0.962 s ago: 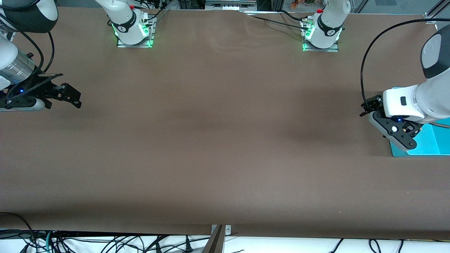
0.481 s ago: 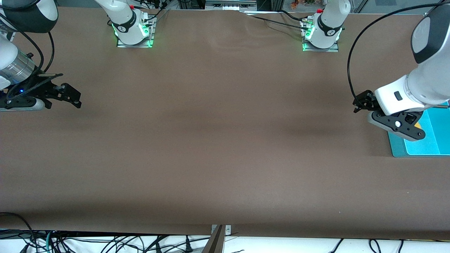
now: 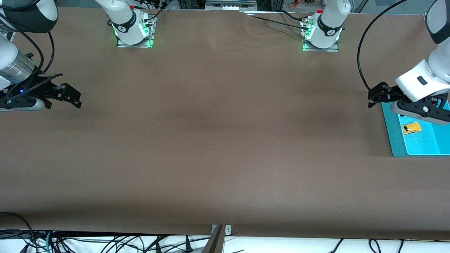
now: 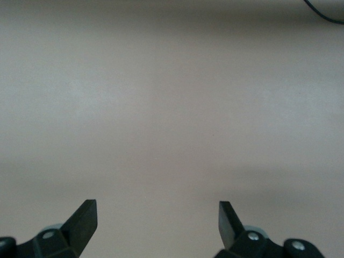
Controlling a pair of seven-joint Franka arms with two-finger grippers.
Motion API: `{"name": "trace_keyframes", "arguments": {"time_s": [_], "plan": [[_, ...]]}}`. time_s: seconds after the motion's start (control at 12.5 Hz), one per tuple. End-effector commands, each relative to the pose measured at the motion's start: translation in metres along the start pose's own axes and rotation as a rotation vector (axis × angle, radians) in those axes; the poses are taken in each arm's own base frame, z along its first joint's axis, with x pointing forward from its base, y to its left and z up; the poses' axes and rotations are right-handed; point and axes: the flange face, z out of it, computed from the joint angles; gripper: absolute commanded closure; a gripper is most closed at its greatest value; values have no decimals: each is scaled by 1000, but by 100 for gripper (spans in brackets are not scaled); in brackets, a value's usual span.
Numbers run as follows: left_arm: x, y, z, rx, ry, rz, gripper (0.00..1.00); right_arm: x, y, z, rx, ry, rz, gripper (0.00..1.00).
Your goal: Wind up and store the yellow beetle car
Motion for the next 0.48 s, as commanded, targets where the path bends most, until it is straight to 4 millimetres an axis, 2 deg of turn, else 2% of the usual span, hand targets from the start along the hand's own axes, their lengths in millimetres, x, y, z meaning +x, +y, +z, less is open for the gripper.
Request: {"name": "trace_keyframes", "arguments": {"time_s": [0.0, 0.16, 0.4], "plan": [[-26, 5, -1, -18, 37, -48, 0, 2, 0, -4, 5, 0, 1, 0], [-23, 13, -2, 16, 46, -22, 0, 2, 0, -4, 5, 0, 1, 0], [-24, 14, -4, 27, 49, -21, 0, 2, 0, -4, 5, 0, 3, 0]]}}
